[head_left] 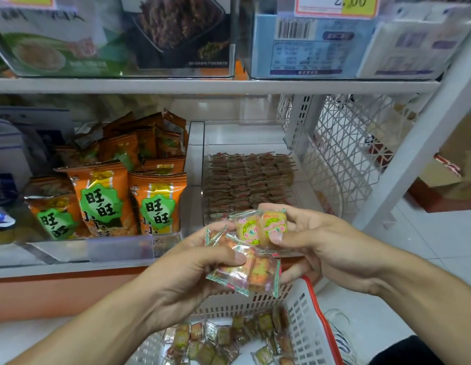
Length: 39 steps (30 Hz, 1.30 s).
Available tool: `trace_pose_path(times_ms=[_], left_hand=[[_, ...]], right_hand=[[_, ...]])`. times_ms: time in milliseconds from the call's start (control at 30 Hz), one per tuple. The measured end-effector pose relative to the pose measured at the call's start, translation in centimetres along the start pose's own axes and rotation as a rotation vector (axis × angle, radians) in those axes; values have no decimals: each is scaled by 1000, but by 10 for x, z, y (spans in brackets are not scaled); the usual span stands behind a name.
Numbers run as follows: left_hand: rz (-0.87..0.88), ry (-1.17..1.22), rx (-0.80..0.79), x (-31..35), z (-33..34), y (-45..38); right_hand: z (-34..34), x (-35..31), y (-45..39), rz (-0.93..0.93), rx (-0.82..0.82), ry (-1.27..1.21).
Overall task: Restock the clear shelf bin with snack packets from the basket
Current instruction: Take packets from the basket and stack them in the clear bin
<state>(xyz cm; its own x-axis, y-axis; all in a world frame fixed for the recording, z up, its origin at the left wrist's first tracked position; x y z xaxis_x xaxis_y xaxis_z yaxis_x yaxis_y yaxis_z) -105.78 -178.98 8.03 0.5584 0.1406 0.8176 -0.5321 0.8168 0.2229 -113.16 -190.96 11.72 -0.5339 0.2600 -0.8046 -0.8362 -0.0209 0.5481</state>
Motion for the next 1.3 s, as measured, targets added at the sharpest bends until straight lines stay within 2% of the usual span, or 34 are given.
trace_pose_path(times_ms=[200,467,733,900,1033,1200,1300], left_hand=[[-14,-11,4,-2,2,-1],[0,-11,27,1,1,-1],[24,104,32,13,6,-2],[41,132,90,15,1,-3],[31,132,106,17,2,-2],[51,167,149,22,-2,-3],[76,162,167,24,-2,-3]], right_hand=[[-9,1,-5,-40,82,68],[-16,5,-7,-47,139,-16],[-15,-1,-3,-43,63,-1],[-9,0,-1,64,-34,-33],[-7,4,1,141,-64,41],[-9,4,2,146,-68,86],[-3,5,4,182,-127,58]])
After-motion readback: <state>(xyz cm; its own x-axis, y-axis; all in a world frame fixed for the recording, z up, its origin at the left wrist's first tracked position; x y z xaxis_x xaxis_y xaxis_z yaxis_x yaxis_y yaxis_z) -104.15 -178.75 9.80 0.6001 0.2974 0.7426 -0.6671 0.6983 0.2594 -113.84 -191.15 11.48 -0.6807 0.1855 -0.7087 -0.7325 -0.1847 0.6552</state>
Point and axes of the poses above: each hand's wrist, its own y-axis away from the middle knuckle, its own z-axis out of the palm, x = y × z, the point moved 9 cm from there along -y, towards the middle knuckle, and after that the axes turned 14 degrees about z, right-handed, at the moved point
